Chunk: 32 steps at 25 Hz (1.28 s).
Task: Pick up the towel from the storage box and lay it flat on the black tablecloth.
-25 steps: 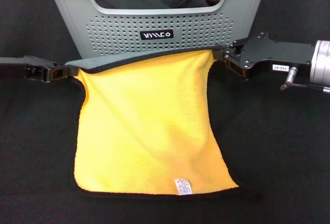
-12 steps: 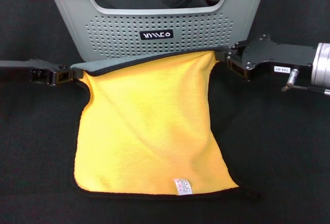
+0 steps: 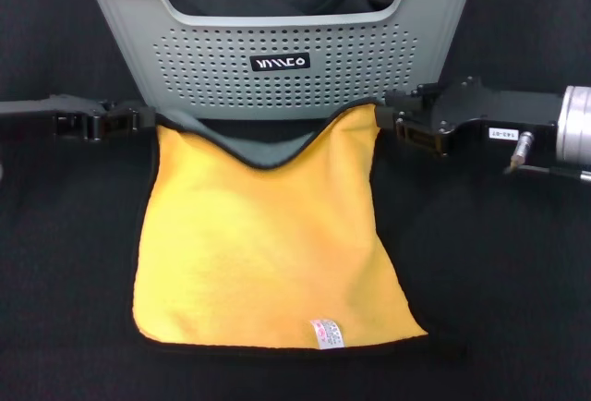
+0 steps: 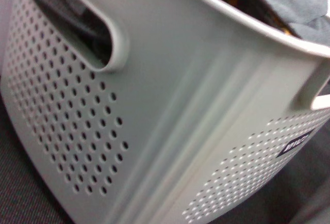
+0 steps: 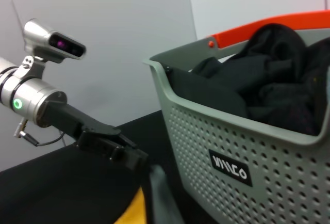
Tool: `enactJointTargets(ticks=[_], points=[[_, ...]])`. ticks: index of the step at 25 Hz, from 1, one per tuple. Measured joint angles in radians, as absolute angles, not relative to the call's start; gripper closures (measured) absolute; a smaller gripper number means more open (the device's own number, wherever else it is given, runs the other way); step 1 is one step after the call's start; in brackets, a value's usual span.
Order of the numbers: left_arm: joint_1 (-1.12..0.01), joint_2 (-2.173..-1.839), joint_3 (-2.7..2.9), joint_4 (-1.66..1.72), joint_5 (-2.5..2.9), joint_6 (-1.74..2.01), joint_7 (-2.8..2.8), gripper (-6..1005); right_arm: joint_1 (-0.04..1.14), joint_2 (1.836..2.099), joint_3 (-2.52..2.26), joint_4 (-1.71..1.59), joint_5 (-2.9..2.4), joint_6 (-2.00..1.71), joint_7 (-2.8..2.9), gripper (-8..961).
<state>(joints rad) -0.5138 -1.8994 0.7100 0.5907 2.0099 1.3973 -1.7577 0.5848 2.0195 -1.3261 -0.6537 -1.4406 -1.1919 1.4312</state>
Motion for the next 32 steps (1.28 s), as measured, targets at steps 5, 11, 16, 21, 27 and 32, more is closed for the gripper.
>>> enactJointTargets(ticks=[5, 11, 16, 21, 27, 32], points=[[-0.506, -1.896, 0.709, 0.591, 1.985, 1.405, -1.735, 691, 0.545, 2.021, -1.315, -0.695, -1.434, -1.185, 1.432, 655], [-0.496, -1.896, 0.709, 0.590, 1.956, 1.399, -1.712, 546, 0.544, 2.019, -1.312, -0.698, -1.433, -1.180, 1.431, 537], [-0.483, -1.898, 0.710, 0.592, 1.938, 1.451, -1.663, 446, 0.519, 2.020, -1.306, -0.701, -1.417, -1.224, 1.428, 374], [-0.459, -1.910, 0.710, 0.584, 1.842, 1.719, -1.465, 425, 0.456, 2.010, -1.234, -0.705, -1.413, -1.515, 1.356, 76], [-0.415, -1.968, 0.725, 0.583, 1.780, 2.011, -1.205, 425, 0.362, 1.971, -1.207, -0.709, -1.418, -1.883, 1.298, 69], [-0.370, -1.983, 0.758, 0.578, 1.776, 2.030, -1.132, 425, 0.304, 1.994, -1.185, -0.708, -1.419, -2.032, 1.282, 69]])
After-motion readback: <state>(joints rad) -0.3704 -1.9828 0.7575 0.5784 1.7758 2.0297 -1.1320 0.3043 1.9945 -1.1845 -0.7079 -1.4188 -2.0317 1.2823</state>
